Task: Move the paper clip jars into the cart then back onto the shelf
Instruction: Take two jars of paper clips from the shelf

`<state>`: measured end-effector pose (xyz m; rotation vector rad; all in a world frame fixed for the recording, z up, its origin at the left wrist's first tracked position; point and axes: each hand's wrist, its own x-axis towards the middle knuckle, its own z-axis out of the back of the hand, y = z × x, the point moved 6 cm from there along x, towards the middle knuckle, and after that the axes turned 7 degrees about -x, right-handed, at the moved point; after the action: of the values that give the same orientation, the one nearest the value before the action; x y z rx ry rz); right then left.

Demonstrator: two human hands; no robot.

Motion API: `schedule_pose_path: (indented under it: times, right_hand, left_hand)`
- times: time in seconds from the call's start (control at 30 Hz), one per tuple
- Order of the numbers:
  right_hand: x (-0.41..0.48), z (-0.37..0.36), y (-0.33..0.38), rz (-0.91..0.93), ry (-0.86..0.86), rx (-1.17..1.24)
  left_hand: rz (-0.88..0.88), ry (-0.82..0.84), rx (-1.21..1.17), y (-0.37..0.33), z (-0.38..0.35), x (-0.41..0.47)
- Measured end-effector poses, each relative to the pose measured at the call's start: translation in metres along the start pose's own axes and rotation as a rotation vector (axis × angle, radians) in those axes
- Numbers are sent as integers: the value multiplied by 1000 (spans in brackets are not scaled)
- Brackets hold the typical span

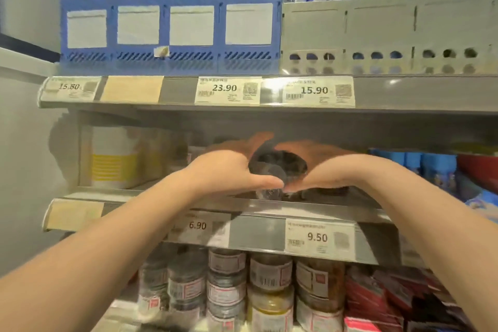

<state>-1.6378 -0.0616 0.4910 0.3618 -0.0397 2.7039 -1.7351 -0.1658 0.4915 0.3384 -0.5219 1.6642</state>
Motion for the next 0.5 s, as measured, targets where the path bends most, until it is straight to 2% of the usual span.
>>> schedule_pose_path:
  times: [0.13, 0.27, 0.5]
  right_hand:
    - [20, -10, -5, 38, 56, -125]
    - [24, -24, -21, -58, 165, -112]
    - [6, -7, -20, -93, 49, -71]
  left_hand:
    - [-47, 87, -108, -4, -18, 17]
    - [-7, 48, -128, 1, -21, 19]
    - [-136, -63, -209, -9, -7, 6]
